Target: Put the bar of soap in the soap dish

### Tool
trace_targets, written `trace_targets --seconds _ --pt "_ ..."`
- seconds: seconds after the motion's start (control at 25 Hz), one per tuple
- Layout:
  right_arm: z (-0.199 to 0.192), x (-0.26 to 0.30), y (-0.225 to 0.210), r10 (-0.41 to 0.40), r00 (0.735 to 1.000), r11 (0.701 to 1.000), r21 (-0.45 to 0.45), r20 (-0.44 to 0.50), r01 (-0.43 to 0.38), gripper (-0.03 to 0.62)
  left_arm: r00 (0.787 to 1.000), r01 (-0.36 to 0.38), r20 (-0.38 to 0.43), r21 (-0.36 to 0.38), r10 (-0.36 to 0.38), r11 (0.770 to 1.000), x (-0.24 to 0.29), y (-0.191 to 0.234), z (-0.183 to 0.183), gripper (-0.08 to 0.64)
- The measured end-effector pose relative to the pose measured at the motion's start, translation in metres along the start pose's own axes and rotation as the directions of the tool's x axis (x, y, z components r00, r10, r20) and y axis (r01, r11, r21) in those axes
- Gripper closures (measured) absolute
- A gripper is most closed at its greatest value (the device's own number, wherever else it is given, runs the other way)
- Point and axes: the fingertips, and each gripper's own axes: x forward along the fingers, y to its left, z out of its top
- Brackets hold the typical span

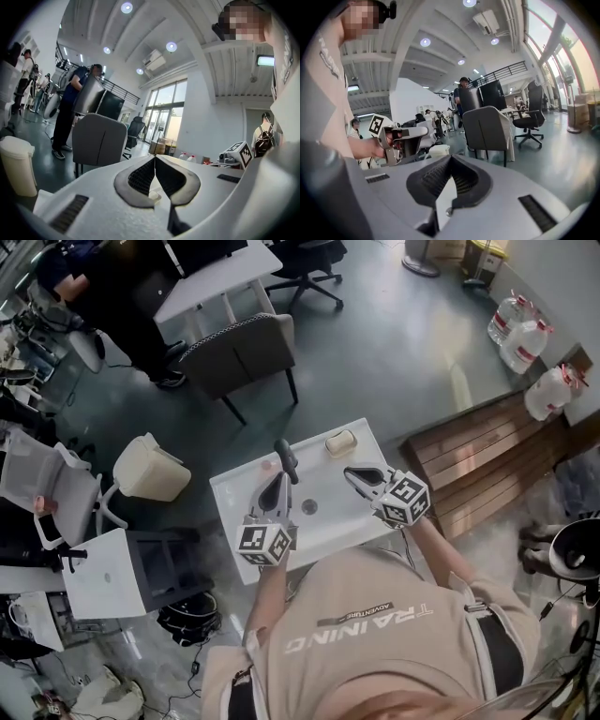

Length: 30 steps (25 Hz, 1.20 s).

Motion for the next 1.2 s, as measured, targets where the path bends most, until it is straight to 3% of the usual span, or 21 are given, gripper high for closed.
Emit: trace_targets --seconds 0.24,0.4,0.48,0.72,0.88,1.04,1.2 --pt "0.044 -0.02 0.007 -0.025 0.996 0.998 -0.057 0.09 0.03 0.578 0.997 0.01 0.07 0.092 -0.016 0.996 0.003 -0.01 0.039 0.549" --pt "0.062 -0.027 0.01 -0.023 0.994 0.994 -0.102 0.108 0.034 0.578 0.998 0.008 0.063 0.254 -0.025 0.967 0.003 -0.025 0.056 0.549" --pt "0.066 -0.029 0.008 -0.012 0.993 0.996 -0.087 0.117 0.022 0.578 0.996 0.022 0.075 0.283 -0.045 0.959 0.003 -0.035 0.066 0.549" --pt "0.089 -0.036 0.009 -0.044 0.982 0.995 -0.076 0.186 0.059 0.578 0.994 0.025 0.096 0.272 -0.053 0.962 -0.002 -0.038 0.076 0.549" --pt "0.104 -0.039 0.003 -0.127 0.96 0.985 -0.079 0.249 0.151 0.578 0.995 -0.004 0.097 0.229 -0.019 0.973 -0.008 -0.027 0.068 0.549" --pt "0.099 -0.034 0.002 -0.151 0.959 0.982 -0.074 0.238 0.173 0.578 0.996 -0.043 0.084 0.181 0.028 0.982 -0.008 -0.011 0.056 0.549" --pt "0.097 -0.033 -0.003 -0.152 0.963 0.982 -0.077 0.222 0.173 0.578 0.995 -0.043 0.091 0.178 0.027 0.983 -0.005 -0.009 0.056 0.549"
